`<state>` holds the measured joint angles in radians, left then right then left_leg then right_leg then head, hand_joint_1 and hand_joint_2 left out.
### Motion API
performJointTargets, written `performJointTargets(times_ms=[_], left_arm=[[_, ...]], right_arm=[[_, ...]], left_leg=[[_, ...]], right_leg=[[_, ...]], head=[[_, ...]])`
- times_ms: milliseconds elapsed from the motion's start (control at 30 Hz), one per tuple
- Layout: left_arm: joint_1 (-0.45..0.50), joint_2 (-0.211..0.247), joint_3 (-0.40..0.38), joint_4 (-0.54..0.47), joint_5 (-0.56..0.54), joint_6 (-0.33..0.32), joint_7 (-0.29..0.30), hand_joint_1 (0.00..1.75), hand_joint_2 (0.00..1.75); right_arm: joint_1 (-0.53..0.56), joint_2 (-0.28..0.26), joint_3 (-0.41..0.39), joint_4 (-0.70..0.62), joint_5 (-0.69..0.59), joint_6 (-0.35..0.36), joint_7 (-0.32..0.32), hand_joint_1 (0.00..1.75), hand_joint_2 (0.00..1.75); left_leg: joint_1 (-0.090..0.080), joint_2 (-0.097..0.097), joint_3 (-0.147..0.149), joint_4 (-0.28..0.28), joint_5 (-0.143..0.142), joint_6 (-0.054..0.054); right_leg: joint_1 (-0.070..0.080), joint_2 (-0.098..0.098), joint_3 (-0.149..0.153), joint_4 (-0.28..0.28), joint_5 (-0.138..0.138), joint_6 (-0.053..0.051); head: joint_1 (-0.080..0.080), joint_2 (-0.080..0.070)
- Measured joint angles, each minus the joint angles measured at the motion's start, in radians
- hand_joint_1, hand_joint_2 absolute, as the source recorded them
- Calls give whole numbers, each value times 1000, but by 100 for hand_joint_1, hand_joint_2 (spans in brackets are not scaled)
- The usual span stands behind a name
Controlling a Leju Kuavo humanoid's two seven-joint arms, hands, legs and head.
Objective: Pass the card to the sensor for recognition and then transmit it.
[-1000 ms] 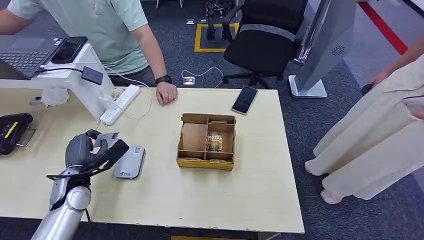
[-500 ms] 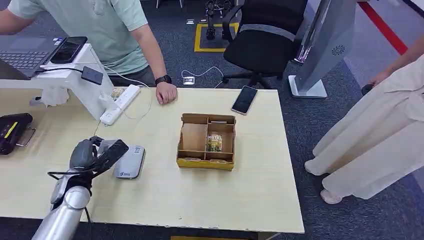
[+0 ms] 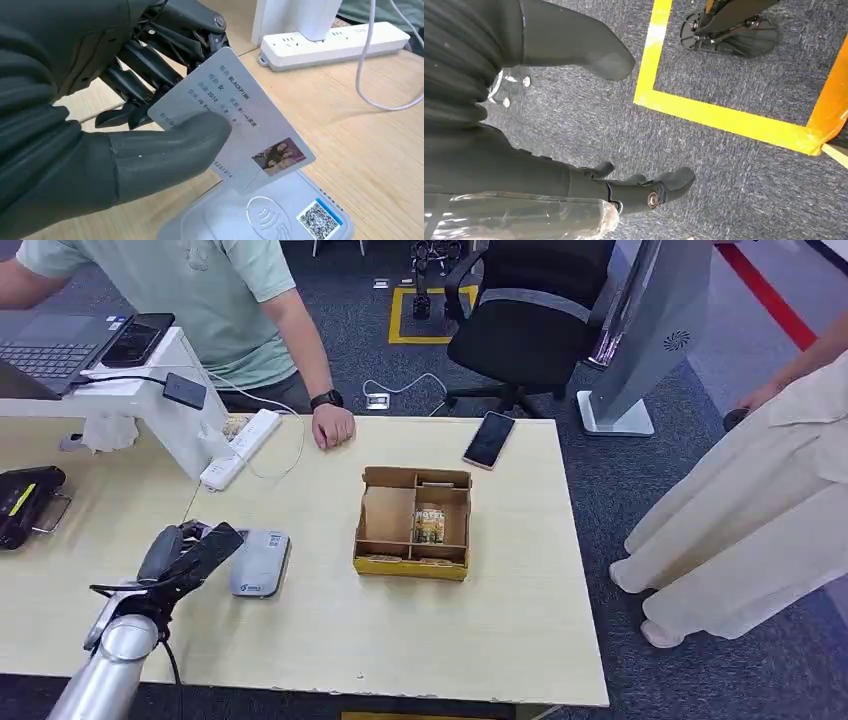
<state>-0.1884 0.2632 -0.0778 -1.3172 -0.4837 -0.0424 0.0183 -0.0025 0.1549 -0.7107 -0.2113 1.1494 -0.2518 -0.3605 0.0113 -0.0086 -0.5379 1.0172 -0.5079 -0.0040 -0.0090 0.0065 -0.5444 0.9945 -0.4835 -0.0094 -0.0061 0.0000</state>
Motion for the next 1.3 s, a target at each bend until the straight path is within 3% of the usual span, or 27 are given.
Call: performJointTargets(times_ms=[367, 700, 1000, 1300], left_arm=[[37, 81, -1, -21, 99, -158, 7, 175, 175], [34, 150, -45, -8, 64, -199, 36, 175, 175], [22, 162, -80, 20, 50, -220, 45, 175, 175], [-62, 129, -172, 126, 28, -236, 29, 175, 175]], right_arm=[[-3, 0, 0, -1, 20, 9, -7, 0, 175], [-14, -1, 0, -1, 35, 14, -6, 0, 175], [-18, -1, 0, -1, 43, 15, -6, 0, 175], [-38, -1, 5, -1, 56, 22, 2, 0, 175]], left_leg=[[0, 0, 0, 0, 0, 0], [0, 0, 0, 0, 0, 0], [0, 0, 0, 0, 0, 0], [0, -1, 1, 0, 2, -1]], right_leg=[[0, 0, 0, 0, 0, 0], [0, 0, 0, 0, 0, 0], [0, 0, 0, 0, 0, 0], [0, -1, 1, 0, 1, -1]], head=[[0, 0], [0, 0], [0, 0], [0, 0]])
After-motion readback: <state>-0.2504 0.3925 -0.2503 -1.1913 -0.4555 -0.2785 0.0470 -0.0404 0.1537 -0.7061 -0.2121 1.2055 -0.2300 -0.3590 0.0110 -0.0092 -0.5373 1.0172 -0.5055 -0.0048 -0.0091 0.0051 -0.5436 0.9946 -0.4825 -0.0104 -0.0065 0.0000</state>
